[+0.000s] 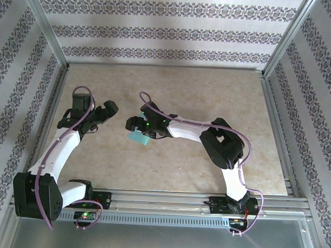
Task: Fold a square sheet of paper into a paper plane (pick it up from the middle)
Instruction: Move the paper to the center of the table.
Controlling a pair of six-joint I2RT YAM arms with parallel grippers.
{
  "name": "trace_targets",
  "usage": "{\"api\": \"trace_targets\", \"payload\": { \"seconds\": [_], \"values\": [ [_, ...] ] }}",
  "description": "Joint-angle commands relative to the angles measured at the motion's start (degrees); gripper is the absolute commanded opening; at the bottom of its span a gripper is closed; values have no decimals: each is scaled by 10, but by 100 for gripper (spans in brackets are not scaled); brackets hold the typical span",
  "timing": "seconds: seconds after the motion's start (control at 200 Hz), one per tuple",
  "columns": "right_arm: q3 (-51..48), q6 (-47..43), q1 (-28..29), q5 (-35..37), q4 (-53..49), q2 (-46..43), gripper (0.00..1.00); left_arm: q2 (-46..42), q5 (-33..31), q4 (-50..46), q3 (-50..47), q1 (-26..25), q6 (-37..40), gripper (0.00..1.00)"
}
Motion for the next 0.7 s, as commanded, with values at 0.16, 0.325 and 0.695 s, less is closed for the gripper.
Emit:
{"api": "trace_targets", "payload": {
  "seconds": [0.16, 0.325, 0.695],
  "values": [
    [17, -17, -8, -37, -33, 28, 89, -19, -8, -6, -5, 7, 14, 100],
    [-2, -30, -18, -37, -52, 30, 87, -21, -6, -7, -5, 7, 13, 99],
    [-174, -247, -82, -61, -123, -90, 85, 11, 59, 15, 0, 7, 14, 100]
  ]
}}
